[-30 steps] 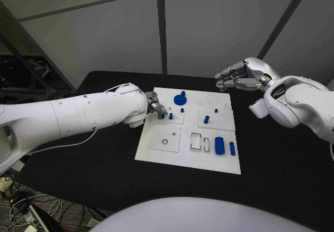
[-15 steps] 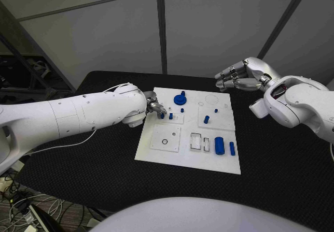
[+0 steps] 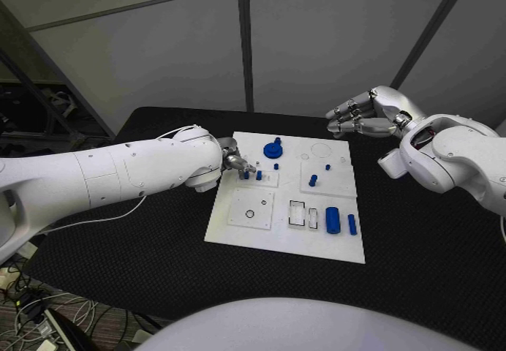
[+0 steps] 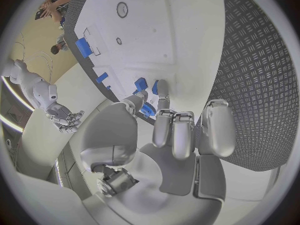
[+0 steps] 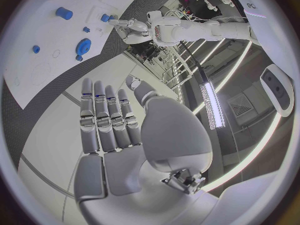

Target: Assemble the parts on the task board

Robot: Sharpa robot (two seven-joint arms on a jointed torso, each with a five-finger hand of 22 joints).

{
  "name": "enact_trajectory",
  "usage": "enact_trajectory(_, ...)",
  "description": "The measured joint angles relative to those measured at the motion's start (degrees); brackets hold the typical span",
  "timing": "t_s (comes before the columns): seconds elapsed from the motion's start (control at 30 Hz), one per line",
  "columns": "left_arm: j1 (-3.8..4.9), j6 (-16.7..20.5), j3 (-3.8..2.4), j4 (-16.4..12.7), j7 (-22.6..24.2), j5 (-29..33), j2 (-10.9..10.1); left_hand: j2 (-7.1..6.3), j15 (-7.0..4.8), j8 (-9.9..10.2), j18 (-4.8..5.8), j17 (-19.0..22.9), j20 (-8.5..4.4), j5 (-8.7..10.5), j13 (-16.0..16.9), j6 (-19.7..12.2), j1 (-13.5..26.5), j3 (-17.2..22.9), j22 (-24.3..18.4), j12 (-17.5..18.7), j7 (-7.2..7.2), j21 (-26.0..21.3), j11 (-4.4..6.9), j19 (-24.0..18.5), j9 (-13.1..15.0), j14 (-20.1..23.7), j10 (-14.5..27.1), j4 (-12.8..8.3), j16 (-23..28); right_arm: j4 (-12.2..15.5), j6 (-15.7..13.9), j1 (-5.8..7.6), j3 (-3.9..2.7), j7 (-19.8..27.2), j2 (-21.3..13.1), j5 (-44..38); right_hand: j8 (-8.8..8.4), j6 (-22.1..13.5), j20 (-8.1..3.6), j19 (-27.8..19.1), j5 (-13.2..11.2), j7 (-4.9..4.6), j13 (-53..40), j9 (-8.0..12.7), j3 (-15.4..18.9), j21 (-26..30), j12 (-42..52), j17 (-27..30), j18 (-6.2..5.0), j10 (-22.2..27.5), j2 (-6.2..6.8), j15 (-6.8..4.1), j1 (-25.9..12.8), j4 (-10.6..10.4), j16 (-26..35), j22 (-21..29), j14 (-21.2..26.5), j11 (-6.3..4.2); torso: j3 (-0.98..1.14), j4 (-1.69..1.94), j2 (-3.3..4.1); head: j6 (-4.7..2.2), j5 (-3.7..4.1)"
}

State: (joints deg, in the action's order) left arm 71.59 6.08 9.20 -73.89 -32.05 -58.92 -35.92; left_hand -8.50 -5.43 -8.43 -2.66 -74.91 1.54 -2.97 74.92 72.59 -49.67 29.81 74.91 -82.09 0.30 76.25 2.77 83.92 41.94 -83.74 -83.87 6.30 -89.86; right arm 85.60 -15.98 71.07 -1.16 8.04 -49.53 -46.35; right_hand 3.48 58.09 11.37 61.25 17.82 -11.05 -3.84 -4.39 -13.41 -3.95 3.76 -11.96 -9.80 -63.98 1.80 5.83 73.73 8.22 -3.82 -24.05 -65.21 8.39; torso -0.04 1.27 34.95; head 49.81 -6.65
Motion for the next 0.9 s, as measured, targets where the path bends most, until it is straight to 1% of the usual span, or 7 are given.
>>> enact_trajectory(0.37,-0.05,0.52,-0.32,-0.31,0.0,0.0,-1.17,-1.53,0.0,0.54,0.0,0.0,-0.21,-0.01,0.0,0.2,-2.31,-1.04,0.0,0.6,0.21,-0.45,0.0,0.21,-0.17,0.0,0.0,2.56,0.0,-0.06,0.0,0.0,0.0,0.01,-0.04,0.0,0.0,0.0,0.0,0.0,0.0,0.0,0.0,0.0,0.0,0.0,0.0,-0.01,0.0,0.0,0.0,0.0,0.0,0.0,0.0,0.0,0.0,0.0,-0.01,0.01,-0.01,-0.09,0.04)
enact_trajectory(0.63,0.06,2.3,-3.82,-0.67,0.13,0.02,-1.8,-3.02,0.0,1.92,0.0,0.0,-0.24,-0.02,-0.01,-1.67,-2.46,-3.18,0.0,5.11,1.06,-4.39,-0.2,0.18,-0.57,0.0,0.2,7.11,0.0,-0.41,0.0,0.0,0.01,0.02,-0.06,0.0,0.0,0.0,0.0,0.0,0.0,0.0,0.0,-0.01,0.0,0.0,0.0,-0.01,0.0,0.0,0.0,0.0,0.0,0.01,0.0,-0.01,0.0,0.0,-0.04,0.03,-0.02,-0.38,0.15)
enact_trajectory(0.67,0.19,2.92,-4.52,-0.71,0.3,0.07,-1.85,-3.94,0.1,2.49,-0.05,0.0,-0.38,-0.02,-0.01,-2.8,-2.53,-4.31,0.0,7.88,1.34,-8.1,-0.61,-1.04,-0.71,-0.1,1.72,8.54,0.74,-0.53,0.0,0.0,0.01,0.02,-0.04,0.0,0.0,0.0,0.0,0.0,0.0,0.0,0.0,-0.01,0.0,0.0,0.0,0.0,0.0,0.01,0.0,0.0,0.0,0.01,0.0,0.01,0.0,0.01,-0.04,0.03,-0.02,-0.44,0.18)
enact_trajectory(0.7,0.22,3.06,-4.64,-0.72,0.34,0.09,-1.86,-4.05,0.16,2.69,-0.06,0.0,-0.34,-0.02,-0.04,-3.15,-2.7,-4.7,0.0,8.95,1.47,-9.5,-0.72,-1.56,-0.75,-0.16,2.37,8.93,1.26,-0.56,0.0,0.0,0.01,0.02,-0.04,0.0,0.0,0.0,0.0,0.0,0.0,0.0,-0.01,-0.01,0.0,0.0,0.0,0.03,0.0,0.02,0.0,0.0,0.0,0.01,0.0,0.05,0.0,0.02,-0.04,0.03,-0.02,-0.45,0.19)
enact_trajectory(0.77,0.54,4.11,-5.27,-0.73,0.88,0.39,-1.92,-5.0,0.89,3.94,-4.06,0.0,0.09,-0.02,-3.73,-5.48,-3.69,-7.2,0.0,16.77,2.36,-19.91,-1.52,-5.43,-1.02,-0.26,7.15,10.05,5.51,-0.69,0.0,0.0,0.01,0.03,-0.03,0.0,0.0,0.0,0.0,0.0,0.0,0.0,-0.01,-0.01,0.01,0.0,0.0,0.12,0.0,0.21,0.0,0.0,0.0,0.01,0.0,0.2,0.0,0.21,-0.04,0.02,-0.02,-0.55,0.26)
enact_trajectory(0.83,0.82,5.0,-5.59,-0.73,1.74,0.9,-1.97,-4.39,1.82,4.21,-4.11,2.14,0.89,-0.02,-11.33,-9.4,-6.71,-8.44,-0.96,28.08,3.44,-33.96,-2.77,-11.04,-2.02,0.85,14.66,9.88,12.59,-0.8,0.0,0.0,0.02,0.03,-0.03,0.0,0.0,0.0,0.0,0.0,0.0,0.0,-0.01,-0.01,0.01,0.0,0.0,0.12,0.0,0.21,0.0,0.0,0.0,0.01,0.0,0.22,0.0,0.21,-0.03,0.02,-0.02,-0.66,0.37)
enact_trajectory(0.9,1.11,6.02,-5.87,-0.62,3.4,1.75,-1.97,-3.62,2.59,4.44,-8.61,11.24,1.57,-0.02,-18.15,-13.46,-11.31,-8.14,-4.91,38.27,4.2,-45.7,-3.39,-16.29,-3.52,5.9,22.18,8.48,23.1,-0.92,0.0,-0.01,0.02,0.03,-0.03,0.0,0.0,0.0,0.0,0.0,0.0,0.0,-0.01,-0.01,0.01,0.0,0.0,0.27,0.0,0.21,0.01,0.0,0.01,0.01,0.0,0.4,0.0,0.21,-0.02,0.01,-0.02,-0.77,0.49)
